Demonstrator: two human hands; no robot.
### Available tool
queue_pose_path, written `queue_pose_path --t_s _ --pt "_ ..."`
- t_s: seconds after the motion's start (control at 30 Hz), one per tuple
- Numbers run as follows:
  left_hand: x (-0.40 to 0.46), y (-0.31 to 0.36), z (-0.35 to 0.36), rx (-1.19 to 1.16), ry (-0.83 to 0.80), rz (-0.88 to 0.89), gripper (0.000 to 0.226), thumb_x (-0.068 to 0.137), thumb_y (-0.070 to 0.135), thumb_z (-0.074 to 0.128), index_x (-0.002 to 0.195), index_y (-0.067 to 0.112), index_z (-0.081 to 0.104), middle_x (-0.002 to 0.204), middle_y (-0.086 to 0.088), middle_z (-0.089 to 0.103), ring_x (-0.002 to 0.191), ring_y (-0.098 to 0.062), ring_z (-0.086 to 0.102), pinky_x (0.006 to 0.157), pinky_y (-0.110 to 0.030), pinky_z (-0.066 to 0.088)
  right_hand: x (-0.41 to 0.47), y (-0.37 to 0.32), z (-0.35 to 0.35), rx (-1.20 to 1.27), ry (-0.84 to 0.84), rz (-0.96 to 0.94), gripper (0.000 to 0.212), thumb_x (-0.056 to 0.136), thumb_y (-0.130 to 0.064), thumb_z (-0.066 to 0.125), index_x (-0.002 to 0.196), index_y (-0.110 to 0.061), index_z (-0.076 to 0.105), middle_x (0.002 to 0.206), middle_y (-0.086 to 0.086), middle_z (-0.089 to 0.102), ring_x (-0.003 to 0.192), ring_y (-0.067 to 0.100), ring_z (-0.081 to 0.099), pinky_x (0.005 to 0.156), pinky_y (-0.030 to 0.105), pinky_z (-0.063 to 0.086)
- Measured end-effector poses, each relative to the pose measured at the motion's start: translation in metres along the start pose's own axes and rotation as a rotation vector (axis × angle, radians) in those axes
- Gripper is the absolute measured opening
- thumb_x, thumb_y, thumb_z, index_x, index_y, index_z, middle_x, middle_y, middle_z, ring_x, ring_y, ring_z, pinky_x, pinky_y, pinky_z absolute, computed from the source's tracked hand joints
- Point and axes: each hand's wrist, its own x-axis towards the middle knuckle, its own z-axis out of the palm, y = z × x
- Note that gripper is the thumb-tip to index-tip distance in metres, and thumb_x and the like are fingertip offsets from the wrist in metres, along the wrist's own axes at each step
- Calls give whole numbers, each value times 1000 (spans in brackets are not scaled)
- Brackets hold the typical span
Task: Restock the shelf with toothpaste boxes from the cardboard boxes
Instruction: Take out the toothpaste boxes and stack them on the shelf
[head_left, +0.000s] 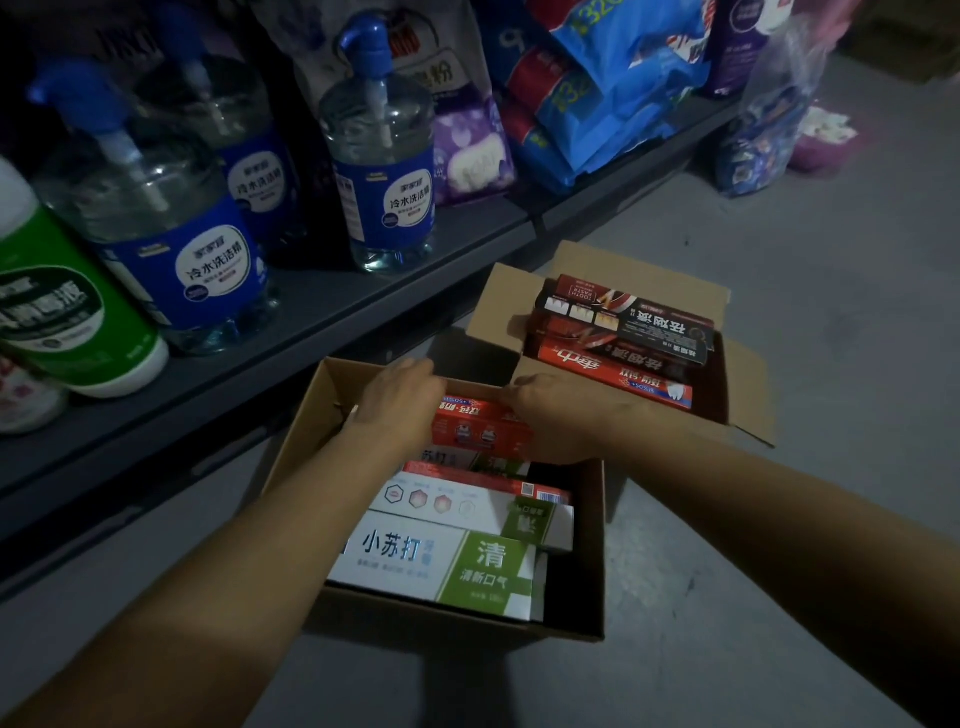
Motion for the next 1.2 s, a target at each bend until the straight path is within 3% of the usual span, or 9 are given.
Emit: queue_pose_path --t_s 0.2,0.3,0.4,0.6,0.7,0.9,0.97,1.07,1.2 --pt "0 -1 -5 -74 -30 -24 48 78 25 77 118 21 51 120 -2 57 111 -20 56 92 -37 50 -1 -4 4 -34 41 8 47 88 -34 65 129 -18 50 119 3 58 105 18 57 82 25 41" --pt "-1 -3 -4 -111 -87 -18 51 78 25 76 123 21 52 123 -3 56 113 -21 56 94 -37 50 0 -5 3 -31 46 1 45 89 -29 64 130 -16 50 126 4 55 113 19 54 88 27 43" --pt "-2 -8 -4 -236 -128 -47 41 78 22 77 113 22 57 121 -2 56 110 -20 57 93 -37 51 0 -6 3 -37 38 -4 44 88 -28 65 128 -16 53 128 4 53 115 19 52 93 29 43" --pt "-9 -31 -33 -336 -183 -44 38 79 21 76 112 22 57 118 0 56 108 -16 55 87 -32 51 -2 -1 -5 14 19 2 38 87 -43 64 117 -20 59 116 -1 55 95 10 52 81 22 41" --pt "-17 -48 -53 -403 -215 -24 33 80 24 74 106 28 54 114 4 55 106 -13 54 83 -28 48 -3 2 -27 136 -49 14 31 87 -37 65 111 -19 59 106 0 61 91 13 59 74 21 44" --pt "-45 -77 -114 -518 -251 13 28 80 24 75 101 35 59 109 12 63 105 -7 58 96 -34 47 -20 -12 -100 349 -89 3 29 84 -28 71 110 -23 60 99 -10 61 91 7 60 74 20 44" --pt "-58 -87 -137 -545 -186 28 31 79 23 77 105 32 62 105 12 65 100 -5 60 93 -29 48 -26 -21 -127 292 -31 4 29 81 -33 73 107 -29 61 89 -17 59 80 -1 56 67 20 40" --pt "-81 -105 -171 -625 -56 36 33 75 27 80 103 27 64 98 11 69 90 -3 64 85 -24 51 -33 -37 -163 236 153 -71 29 79 -28 74 106 -24 63 90 -12 62 79 5 58 69 22 43" --pt "-121 -128 -212 -745 45 -3 51 62 48 84 103 21 70 98 3 75 96 -17 69 95 -39 52 -46 -58 -212 38 401 -155 38 78 -34 75 111 -21 61 91 -12 56 80 8 54 69 23 41"
